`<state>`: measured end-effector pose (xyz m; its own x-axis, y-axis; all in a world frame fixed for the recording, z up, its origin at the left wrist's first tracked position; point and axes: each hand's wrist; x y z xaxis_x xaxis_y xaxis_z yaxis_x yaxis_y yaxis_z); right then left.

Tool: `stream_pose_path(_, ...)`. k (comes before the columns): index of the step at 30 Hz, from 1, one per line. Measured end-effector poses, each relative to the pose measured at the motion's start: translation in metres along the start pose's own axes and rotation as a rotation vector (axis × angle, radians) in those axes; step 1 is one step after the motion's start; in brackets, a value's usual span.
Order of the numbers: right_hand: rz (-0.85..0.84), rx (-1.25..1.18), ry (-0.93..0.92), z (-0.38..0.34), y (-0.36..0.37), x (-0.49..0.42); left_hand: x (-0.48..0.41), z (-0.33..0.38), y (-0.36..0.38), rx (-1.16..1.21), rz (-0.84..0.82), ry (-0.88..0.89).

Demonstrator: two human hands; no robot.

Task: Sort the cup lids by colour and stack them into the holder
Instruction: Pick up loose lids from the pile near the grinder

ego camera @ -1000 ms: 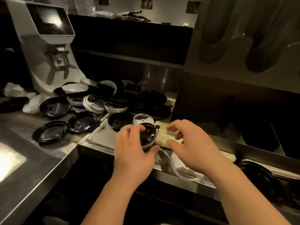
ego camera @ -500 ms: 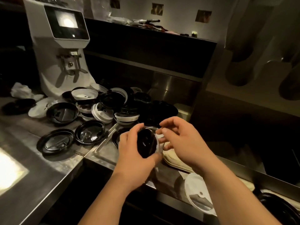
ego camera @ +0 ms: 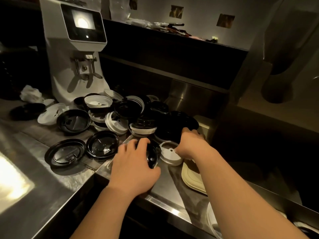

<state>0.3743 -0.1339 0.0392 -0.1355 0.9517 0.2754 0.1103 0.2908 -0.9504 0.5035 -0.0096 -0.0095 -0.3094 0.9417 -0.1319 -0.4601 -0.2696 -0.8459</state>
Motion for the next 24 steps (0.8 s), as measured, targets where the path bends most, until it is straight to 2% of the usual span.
stream_pose_path(3, 0.006, -0.008, 0.034, 0.000, -0.002, -0.004, -0.008, 0.006, 0.002, -0.139, -0.060, -0.025)
stream_pose_path(6, 0.017, 0.023, 0.052, -0.005, -0.007, -0.001, -0.013, 0.013, 0.003, -0.234, -0.036, -0.069)
stream_pose_path(9, 0.053, 0.051, 0.016, -0.009, -0.010, 0.006, -0.013, 0.013, 0.002, -0.240, 0.037, -0.082)
stream_pose_path(13, 0.167, -0.081, -0.022, -0.004, -0.015, 0.025, -0.008, 0.008, 0.003, -0.199, 0.023, -0.036)
stream_pose_path(17, 0.339, -0.464, -0.148, 0.018, -0.014, 0.047, -0.009, 0.007, 0.002, -0.228, -0.017, -0.018)
stream_pose_path(21, 0.233, -0.998, -0.193, 0.048, -0.018, 0.080, 0.000, 0.009, 0.002, -0.134, 0.005, -0.054)
stream_pose_path(24, 0.104, -1.316, -0.195, 0.073, -0.017, 0.109, 0.021, 0.019, 0.000, 0.022, 0.110, -0.102)
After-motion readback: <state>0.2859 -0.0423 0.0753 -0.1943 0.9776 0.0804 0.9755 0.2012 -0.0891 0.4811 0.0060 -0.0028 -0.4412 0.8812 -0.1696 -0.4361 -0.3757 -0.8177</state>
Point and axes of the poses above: each hand's wrist, its own x-axis away from the middle knuckle, its own y-axis out of the palm, z = x × y, and after that the axes turned 1 degree about -z, right-handed
